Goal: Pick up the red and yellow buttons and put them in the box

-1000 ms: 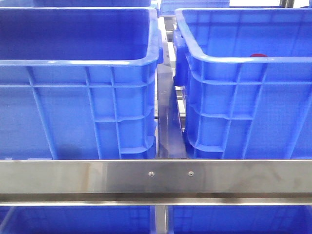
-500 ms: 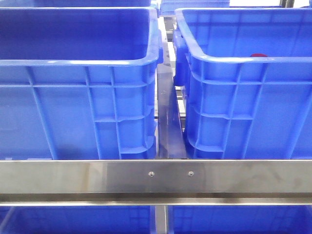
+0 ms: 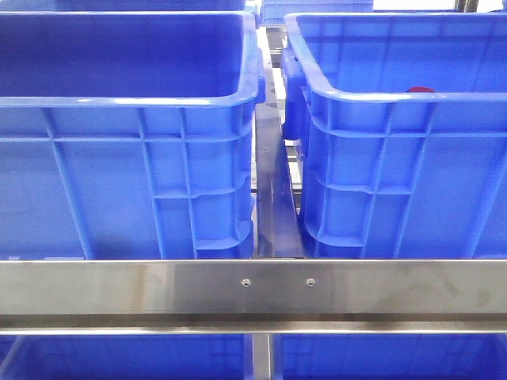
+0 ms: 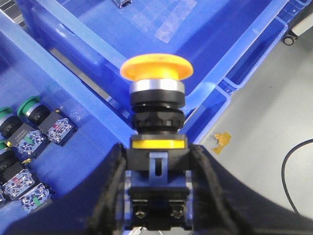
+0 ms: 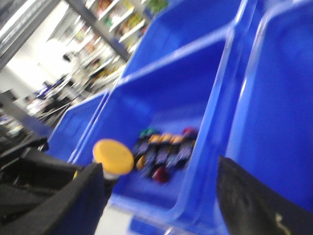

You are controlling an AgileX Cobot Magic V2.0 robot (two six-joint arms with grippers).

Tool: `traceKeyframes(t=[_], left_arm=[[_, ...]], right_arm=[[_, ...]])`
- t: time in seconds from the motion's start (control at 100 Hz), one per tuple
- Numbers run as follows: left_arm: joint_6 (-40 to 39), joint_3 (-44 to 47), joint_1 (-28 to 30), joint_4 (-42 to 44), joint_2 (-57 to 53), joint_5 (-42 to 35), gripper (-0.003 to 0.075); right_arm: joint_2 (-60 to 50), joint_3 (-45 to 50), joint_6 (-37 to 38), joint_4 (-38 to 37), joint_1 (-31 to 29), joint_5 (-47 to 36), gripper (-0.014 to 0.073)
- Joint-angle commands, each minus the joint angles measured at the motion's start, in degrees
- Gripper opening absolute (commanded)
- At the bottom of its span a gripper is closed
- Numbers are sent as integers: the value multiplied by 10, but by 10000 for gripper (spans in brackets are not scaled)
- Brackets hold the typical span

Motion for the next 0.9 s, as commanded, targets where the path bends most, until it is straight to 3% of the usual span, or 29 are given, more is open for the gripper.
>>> traceKeyframes(t=[0.0, 0.1, 0.26, 0.89], left_arm=[[-1, -19, -5, -6, -19, -39, -19], [-1, -19, -5, -6, -19, -39, -19], [-1, -19, -5, -6, -19, -39, -19], [-1, -19, -5, -6, -19, -40, -19]], right_arm=[[46, -31, 30, 70, -3, 108, 510], [100, -55, 44, 70, -2, 182, 510], [162, -91, 50, 70, -1, 230, 510], [237, -181, 54, 70, 72, 221, 505]])
